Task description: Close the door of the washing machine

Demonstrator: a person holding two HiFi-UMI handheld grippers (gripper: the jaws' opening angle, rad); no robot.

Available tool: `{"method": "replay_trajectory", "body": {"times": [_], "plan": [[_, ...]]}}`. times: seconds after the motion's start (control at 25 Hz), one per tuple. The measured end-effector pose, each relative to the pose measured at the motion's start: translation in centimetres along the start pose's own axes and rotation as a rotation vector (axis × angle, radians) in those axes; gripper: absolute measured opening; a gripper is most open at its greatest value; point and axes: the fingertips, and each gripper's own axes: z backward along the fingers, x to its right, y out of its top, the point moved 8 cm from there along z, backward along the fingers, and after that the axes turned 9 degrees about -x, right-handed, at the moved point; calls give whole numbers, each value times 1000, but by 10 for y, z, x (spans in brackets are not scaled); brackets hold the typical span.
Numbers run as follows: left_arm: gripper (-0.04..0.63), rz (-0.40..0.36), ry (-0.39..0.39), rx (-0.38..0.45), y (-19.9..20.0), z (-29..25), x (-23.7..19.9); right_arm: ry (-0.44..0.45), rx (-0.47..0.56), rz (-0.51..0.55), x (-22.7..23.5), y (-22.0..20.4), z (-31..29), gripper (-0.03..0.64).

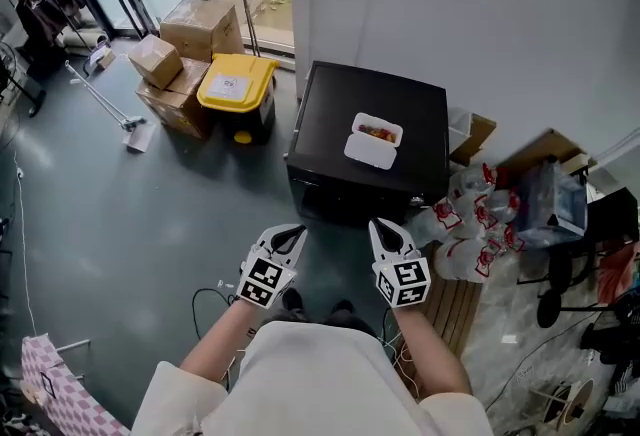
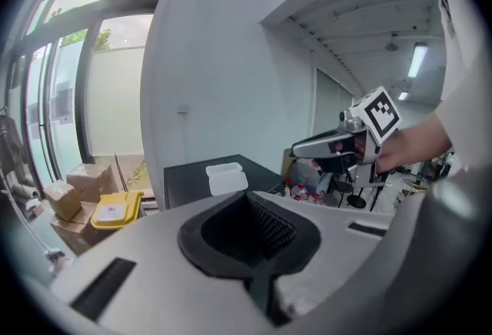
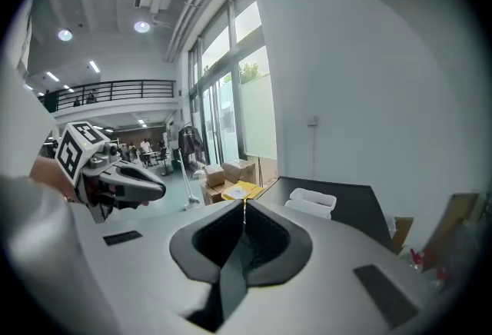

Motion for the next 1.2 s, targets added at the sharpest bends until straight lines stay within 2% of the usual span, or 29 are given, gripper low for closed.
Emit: {"method": "replay_trajectory", "body": {"times": [0.12,0.28,0.44,0.6,0.76,1.2], "plan": [[9,-12,7,49,27,16,4,-8,13,23,4,11,23,32],[9,2,0,67,34,28,12,-18,47,56,6,24,52,32],[9,4,9,135,58,42,19,-32,81,106,8,33,77,32],[9,7,14,156,64,47,22,-41,112,125,8,38,97,32],[9,-20,18,189,73,52,27,-77,151,140,13,39,109,31],[9,0,28,184,67,55,31,-110,207,121,21,49,125,31]]}}
